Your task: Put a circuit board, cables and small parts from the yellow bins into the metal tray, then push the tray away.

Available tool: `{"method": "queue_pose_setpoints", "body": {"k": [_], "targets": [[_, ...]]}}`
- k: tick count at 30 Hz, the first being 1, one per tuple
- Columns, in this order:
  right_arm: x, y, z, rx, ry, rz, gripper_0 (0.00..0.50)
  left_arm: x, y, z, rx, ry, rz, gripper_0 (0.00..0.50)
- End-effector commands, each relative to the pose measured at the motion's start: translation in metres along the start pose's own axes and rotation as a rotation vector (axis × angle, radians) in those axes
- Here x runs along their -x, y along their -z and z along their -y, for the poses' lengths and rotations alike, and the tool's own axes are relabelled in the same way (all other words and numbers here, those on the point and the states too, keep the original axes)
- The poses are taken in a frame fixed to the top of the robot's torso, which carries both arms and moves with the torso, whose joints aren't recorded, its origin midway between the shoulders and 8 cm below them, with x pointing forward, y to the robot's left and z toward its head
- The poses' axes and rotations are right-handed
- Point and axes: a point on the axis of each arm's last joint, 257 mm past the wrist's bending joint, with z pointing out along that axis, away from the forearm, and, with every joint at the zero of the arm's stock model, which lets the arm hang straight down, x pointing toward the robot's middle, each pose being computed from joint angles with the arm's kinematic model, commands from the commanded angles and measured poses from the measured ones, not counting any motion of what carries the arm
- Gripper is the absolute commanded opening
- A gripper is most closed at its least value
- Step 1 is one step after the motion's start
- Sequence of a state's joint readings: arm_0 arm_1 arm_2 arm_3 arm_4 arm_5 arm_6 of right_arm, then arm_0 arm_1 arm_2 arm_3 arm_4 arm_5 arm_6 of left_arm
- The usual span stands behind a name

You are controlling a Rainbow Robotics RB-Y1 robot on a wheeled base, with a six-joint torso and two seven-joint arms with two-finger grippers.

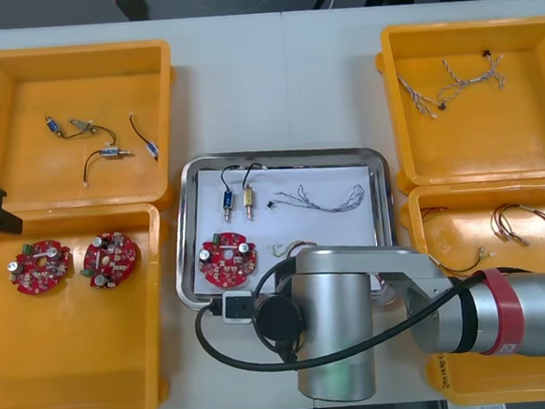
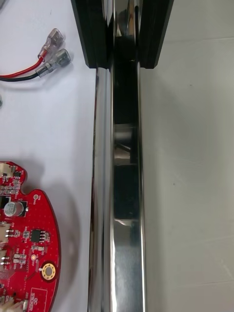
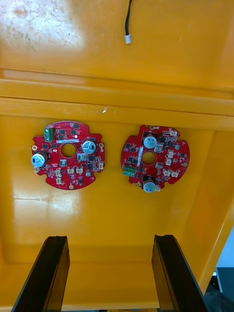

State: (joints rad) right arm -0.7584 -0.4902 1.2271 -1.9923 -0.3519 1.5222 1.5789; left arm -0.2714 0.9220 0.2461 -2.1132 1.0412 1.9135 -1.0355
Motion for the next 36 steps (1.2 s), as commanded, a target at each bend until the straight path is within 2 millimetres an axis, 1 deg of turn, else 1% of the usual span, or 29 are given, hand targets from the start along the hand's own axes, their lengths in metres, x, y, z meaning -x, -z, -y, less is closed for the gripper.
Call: {"method": "queue_pose_setpoints", "body": {"k": [1,4,5,8,10,12,14,19,22,25,31,36], "targets": [[-0.006,0.003,0.013,-0.047,0.045,0.002,0.0,0.005,0.016,-0.014,0.047,-0.075,0.03,0.5],[-0.008,0.004,0.018,-0.056,0.049,0.002,0.0,0.005,0.016,-0.014,0.047,-0.075,0.03,0.5],[-0.011,0.004,0.023,-0.066,0.056,-0.001,0.0,0.005,0.016,-0.014,0.047,-0.075,0.03,0.5],[-0.015,0.003,0.028,-0.081,0.074,-0.009,0.0,0.005,0.016,-0.014,0.047,-0.075,0.03,0.5],[-0.019,0.004,0.038,-0.109,0.097,-0.019,0.0,0.005,0.016,-0.014,0.047,-0.075,0.03,0.5],[-0.021,0.004,0.042,-0.116,0.096,-0.024,0.0,0.005,0.016,-0.014,0.047,-0.075,0.03,0.5],[-0.021,0.005,0.045,-0.122,0.096,-0.024,0.0,0.005,0.016,-0.014,0.047,-0.075,0.03,0.5],[-0.02,0.009,0.059,-0.153,0.101,-0.028,0.0,0.005,0.016,-0.014,0.047,-0.075,0.03,0.5],[-0.02,0.008,0.062,-0.158,0.101,-0.031,0.0,0.005,0.016,-0.014,0.047,-0.075,0.03,0.5],[-0.018,0.007,0.072,-0.175,0.094,-0.04,0.0,0.005,0.016,-0.014,0.047,-0.075,0.03,0.5],[-0.01,0.006,0.086,-0.211,0.093,-0.045,0.0,0.005,0.016,-0.014,0.047,-0.075,0.03,0.5],[-0.006,0.008,0.097,-0.234,0.094,-0.044,0.0,0.005,0.016,-0.014,0.047,-0.075,0.03,0.5]]}}
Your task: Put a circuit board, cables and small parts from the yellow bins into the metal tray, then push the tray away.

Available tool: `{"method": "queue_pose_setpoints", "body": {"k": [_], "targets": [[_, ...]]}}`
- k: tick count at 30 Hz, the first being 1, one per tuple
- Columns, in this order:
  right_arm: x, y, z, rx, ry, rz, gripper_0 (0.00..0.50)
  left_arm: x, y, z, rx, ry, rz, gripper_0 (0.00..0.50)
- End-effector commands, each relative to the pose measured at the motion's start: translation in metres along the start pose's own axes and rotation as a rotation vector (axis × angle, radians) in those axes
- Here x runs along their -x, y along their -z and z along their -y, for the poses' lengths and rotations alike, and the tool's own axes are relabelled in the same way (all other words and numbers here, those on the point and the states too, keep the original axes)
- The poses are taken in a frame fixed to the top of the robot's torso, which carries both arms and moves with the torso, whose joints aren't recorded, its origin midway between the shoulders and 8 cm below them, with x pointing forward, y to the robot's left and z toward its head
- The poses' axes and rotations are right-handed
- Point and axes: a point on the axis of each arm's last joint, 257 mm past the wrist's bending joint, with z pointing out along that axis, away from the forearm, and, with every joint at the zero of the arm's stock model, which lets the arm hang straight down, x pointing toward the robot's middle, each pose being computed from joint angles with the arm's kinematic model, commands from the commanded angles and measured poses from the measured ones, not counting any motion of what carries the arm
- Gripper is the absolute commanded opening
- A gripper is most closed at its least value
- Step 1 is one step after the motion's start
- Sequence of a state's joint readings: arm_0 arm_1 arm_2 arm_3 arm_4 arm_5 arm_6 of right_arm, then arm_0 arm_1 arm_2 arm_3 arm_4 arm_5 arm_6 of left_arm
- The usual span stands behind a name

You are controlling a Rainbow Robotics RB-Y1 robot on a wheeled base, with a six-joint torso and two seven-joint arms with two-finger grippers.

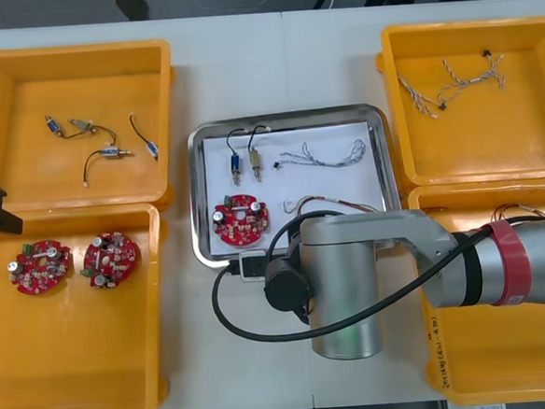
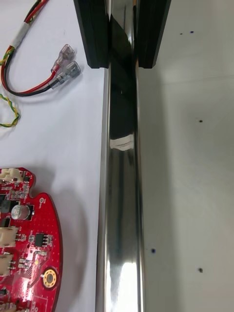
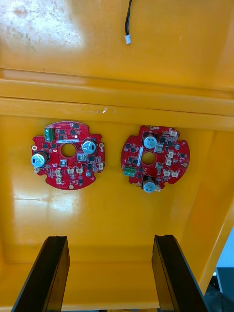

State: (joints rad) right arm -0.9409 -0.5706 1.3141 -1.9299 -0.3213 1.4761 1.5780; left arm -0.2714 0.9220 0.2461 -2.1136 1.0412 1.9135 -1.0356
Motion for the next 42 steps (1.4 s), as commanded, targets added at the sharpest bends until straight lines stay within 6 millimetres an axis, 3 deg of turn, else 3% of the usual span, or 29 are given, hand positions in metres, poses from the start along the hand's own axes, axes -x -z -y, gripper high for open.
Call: {"method": "queue_pose_setpoints", "body": {"k": [1,13,42], "targets": [[0.018,0.008,0.024,-0.057,-0.009,0.031,0.0,0.005,0.016,-0.014,0.047,-0.075,0.03,0.5],[0.029,0.015,0.04,-0.092,0.006,0.05,0.0,0.005,0.016,-0.014,0.047,-0.075,0.03,0.5],[0.028,-0.004,0.101,-0.202,-0.009,0.015,0.0,0.005,0.016,-0.014,0.047,-0.075,0.03,0.5]]}}
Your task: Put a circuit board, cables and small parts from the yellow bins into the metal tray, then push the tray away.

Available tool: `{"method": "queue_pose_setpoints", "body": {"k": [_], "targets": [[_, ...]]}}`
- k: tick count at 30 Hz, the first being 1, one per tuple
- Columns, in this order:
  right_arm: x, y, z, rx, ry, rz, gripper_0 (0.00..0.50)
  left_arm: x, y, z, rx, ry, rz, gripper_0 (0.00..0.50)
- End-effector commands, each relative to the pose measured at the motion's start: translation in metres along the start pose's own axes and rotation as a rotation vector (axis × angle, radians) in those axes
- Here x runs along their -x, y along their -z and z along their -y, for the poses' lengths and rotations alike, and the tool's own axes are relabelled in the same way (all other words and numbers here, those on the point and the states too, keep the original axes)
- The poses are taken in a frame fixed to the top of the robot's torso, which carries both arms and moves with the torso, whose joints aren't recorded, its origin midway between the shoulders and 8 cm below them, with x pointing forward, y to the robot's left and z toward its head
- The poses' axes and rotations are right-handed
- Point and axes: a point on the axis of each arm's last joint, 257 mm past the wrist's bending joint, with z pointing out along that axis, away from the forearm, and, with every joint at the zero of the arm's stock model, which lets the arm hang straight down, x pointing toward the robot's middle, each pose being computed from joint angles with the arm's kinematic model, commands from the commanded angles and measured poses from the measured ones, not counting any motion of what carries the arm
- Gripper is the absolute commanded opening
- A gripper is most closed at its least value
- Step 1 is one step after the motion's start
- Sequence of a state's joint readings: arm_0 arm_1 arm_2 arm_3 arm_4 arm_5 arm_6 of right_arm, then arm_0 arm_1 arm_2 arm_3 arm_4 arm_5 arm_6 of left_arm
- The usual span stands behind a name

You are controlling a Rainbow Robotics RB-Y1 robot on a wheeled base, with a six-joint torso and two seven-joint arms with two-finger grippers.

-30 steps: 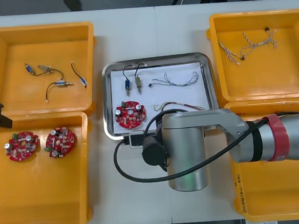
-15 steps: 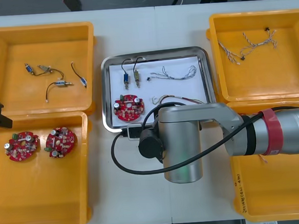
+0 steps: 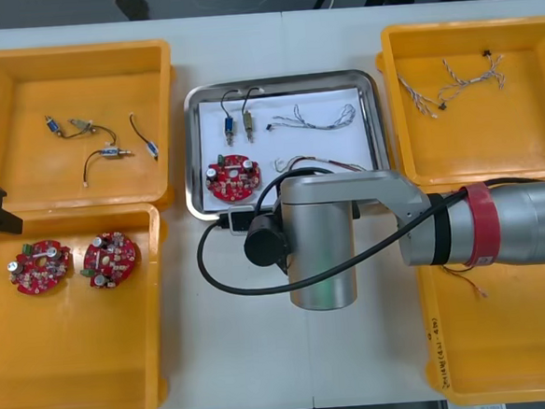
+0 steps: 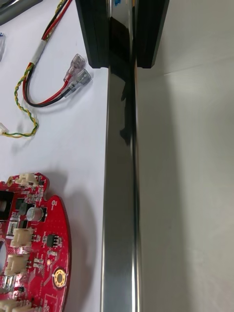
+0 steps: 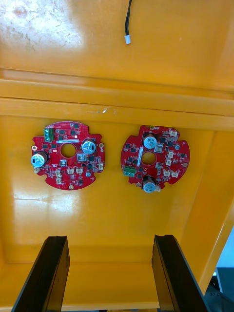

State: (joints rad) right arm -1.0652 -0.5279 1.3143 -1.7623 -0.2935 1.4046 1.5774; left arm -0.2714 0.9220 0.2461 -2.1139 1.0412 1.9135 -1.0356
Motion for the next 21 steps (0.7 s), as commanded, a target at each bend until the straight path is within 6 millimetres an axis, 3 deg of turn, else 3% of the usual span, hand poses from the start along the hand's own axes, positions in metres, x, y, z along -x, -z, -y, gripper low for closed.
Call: {"method": "queue_pose_setpoints", "body": {"k": [1,21], "targets": [[0.02,0.006,0.026,-0.063,-0.005,0.037,0.0,0.005,0.016,-0.014,0.047,-0.074,0.029,0.5],[0.024,-0.015,0.053,-0.115,-0.021,0.041,0.0,0.005,0.016,-0.014,0.047,-0.074,0.029,0.5]]}}
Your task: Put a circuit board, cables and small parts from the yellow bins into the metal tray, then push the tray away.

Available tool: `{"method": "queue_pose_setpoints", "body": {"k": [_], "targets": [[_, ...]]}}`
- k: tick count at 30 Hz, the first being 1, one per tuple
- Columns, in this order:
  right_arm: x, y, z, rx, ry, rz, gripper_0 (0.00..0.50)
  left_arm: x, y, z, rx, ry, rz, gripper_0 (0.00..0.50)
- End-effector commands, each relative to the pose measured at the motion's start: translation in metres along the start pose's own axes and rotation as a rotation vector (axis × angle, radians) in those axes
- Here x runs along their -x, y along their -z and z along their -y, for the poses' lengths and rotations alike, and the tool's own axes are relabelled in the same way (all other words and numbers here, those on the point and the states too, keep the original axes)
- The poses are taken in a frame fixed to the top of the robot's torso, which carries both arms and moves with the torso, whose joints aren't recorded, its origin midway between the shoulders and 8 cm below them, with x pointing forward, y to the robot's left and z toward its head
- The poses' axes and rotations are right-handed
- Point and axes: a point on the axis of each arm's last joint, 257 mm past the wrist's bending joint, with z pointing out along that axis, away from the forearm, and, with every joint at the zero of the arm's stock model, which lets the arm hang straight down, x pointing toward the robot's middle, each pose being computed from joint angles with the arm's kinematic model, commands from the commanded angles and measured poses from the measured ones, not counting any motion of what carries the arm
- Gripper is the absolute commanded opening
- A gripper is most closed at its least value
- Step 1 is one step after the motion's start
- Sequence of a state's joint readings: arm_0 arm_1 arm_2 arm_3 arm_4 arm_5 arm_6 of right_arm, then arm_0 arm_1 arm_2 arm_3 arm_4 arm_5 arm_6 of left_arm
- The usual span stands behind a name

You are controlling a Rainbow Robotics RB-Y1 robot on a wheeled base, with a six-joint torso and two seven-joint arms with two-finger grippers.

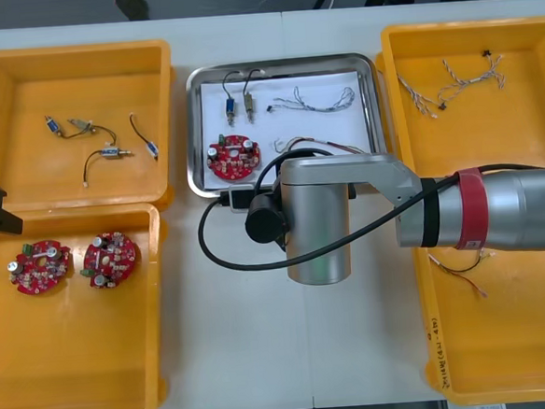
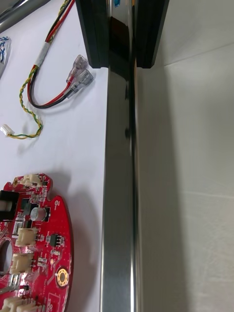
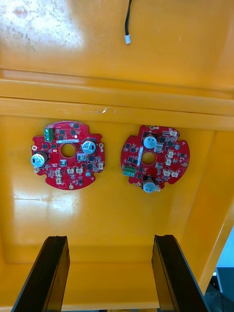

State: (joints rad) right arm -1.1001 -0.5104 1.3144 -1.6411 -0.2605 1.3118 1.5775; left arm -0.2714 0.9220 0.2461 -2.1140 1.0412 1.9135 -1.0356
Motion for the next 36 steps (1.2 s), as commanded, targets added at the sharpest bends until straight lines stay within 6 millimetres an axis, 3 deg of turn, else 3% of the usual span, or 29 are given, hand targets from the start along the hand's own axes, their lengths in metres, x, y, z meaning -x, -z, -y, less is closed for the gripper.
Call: {"method": "queue_pose_setpoints", "body": {"k": [1,36], "targets": [[0.024,0.003,0.019,-0.048,-0.007,0.04,0.0,0.005,0.016,-0.014,0.047,-0.074,0.029,0.5],[0.017,-0.024,0.062,-0.114,-0.036,0.059,0.0,0.005,0.016,-0.014,0.047,-0.074,0.029,0.5]]}}
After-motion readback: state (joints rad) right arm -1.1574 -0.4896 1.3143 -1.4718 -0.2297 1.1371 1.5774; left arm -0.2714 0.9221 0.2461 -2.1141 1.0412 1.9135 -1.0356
